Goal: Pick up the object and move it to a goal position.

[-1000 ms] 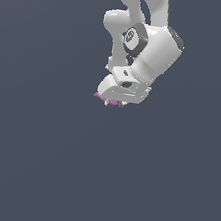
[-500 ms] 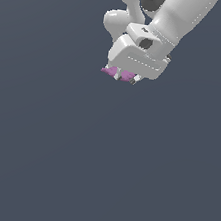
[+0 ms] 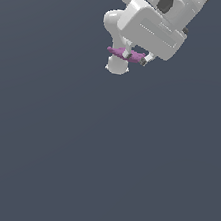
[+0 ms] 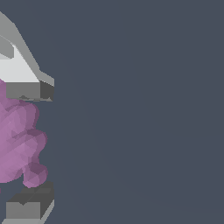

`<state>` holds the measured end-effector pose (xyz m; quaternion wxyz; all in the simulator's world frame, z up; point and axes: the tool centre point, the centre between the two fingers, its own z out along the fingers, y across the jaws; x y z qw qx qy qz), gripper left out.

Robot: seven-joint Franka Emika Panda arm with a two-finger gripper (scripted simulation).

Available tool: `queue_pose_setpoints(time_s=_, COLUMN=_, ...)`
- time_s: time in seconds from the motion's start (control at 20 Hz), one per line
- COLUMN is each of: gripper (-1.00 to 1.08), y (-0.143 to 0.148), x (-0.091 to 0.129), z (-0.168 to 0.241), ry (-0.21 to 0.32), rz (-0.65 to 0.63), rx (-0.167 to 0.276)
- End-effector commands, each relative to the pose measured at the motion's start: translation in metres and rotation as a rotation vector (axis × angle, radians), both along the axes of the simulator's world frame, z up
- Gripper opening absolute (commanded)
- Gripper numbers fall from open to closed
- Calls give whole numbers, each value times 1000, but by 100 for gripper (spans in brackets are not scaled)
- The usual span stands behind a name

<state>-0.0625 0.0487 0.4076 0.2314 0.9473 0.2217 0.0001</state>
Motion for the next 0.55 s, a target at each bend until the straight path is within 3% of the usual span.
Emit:
queue_pose_setpoints(time_s=0.0, gripper=-100, y=2, x=-1, z=10, ry=1, rz=-1, rx=-1)
queue_pose_setpoints(time_s=0.5, gripper=-100, y=3, x=0, z=16, ry=0, rz=-1, rx=-3)
